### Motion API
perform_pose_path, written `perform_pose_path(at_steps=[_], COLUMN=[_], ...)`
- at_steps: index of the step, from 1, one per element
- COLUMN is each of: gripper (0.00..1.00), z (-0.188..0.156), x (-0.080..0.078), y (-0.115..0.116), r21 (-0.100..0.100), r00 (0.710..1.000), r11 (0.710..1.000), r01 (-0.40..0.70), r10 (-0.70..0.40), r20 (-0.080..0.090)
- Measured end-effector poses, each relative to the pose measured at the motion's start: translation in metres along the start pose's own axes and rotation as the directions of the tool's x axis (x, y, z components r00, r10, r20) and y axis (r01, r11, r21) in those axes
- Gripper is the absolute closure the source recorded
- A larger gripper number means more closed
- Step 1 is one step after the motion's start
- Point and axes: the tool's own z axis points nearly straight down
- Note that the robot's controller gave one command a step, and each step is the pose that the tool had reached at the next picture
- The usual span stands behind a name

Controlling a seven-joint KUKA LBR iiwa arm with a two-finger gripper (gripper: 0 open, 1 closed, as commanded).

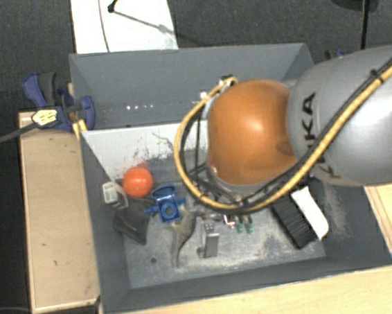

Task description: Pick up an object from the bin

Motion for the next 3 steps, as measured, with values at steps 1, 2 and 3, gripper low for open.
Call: perform_pose_path(at_steps=[1,2,3], gripper=[0.0,0.0,0.0], z=[-0.005,0.054,0.066], x=[-0.002,-0.029,-0.071], y=[-0.001,0.003,0.014], r21=[-0.002,-0.004,-0.002], r00=[1.0,0.999,0.999], r11=[1.0,0.999,0.999], r01=[-0.005,-0.037,0.044], r10=[0.005,0.037,-0.044], r20=[0.008,0.012,0.01])
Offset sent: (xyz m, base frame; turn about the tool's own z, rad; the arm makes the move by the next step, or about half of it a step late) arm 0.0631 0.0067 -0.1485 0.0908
